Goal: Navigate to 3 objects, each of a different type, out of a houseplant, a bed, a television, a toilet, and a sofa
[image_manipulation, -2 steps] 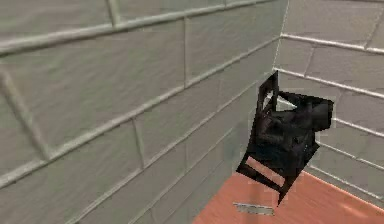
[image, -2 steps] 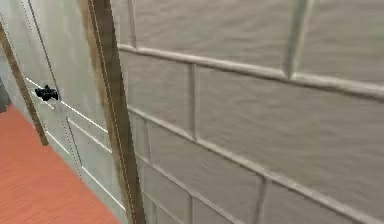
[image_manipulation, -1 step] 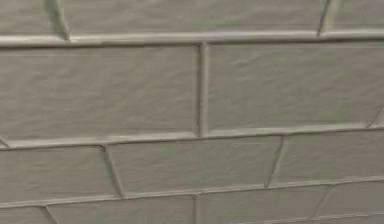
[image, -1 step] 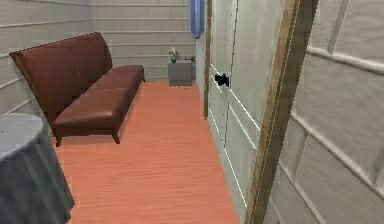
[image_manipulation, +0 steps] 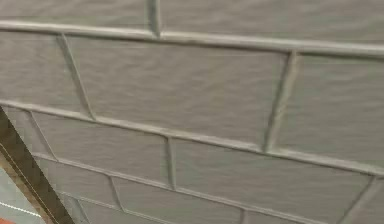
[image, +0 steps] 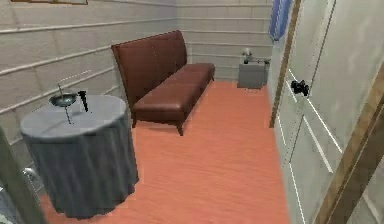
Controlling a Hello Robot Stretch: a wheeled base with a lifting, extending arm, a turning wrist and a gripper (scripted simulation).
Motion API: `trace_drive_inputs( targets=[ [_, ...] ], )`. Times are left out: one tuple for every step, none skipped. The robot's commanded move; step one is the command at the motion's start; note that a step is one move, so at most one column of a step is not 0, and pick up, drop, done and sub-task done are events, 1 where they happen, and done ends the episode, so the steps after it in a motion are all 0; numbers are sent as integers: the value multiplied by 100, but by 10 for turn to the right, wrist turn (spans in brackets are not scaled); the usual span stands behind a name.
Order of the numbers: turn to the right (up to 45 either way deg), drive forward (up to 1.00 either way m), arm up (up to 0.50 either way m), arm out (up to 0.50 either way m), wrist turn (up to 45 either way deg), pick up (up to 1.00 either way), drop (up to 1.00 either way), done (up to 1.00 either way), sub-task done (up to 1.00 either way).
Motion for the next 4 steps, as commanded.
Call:
trace_drive_inputs(
  targets=[
    [-30, 0, 0, 0, 0, 0, 0, 0, 0],
    [0, 60, 0, 0, 0, 0, 0, 0, 0],
    [30, 0, 0, 0, 0, 0, 0, 0, 0],
    [-270, 0, 0, 0, 0, 0, 0, 0, 0]
  ],
)
